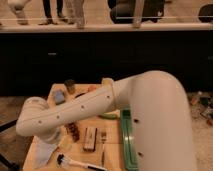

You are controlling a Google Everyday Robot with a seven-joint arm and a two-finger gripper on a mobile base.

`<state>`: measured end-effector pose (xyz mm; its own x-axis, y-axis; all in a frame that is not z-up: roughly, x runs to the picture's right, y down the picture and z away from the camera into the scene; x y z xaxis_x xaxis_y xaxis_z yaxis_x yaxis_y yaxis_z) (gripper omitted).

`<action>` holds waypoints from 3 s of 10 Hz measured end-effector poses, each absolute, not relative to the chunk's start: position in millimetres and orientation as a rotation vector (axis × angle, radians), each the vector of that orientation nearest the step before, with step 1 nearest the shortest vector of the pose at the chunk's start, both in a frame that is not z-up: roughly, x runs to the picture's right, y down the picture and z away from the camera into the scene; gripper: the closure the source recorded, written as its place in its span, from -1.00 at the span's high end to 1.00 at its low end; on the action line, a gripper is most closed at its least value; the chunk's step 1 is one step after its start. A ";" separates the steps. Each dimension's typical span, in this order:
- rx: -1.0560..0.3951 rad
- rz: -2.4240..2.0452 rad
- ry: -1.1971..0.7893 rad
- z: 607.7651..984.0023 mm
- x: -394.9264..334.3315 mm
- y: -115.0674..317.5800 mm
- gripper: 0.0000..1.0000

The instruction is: Place towel in purple bowl

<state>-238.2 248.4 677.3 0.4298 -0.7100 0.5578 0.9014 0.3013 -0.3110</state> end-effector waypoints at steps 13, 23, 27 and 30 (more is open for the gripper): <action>-0.700 -1.127 -0.553 762.1 -303.3 290.6 0.60; -0.688 -1.128 -0.637 790.5 -313.2 301.1 0.05; -0.693 -1.135 -0.633 786.2 -310.8 297.3 -0.75; -0.690 -1.139 -0.633 784.6 -311.6 295.4 -0.79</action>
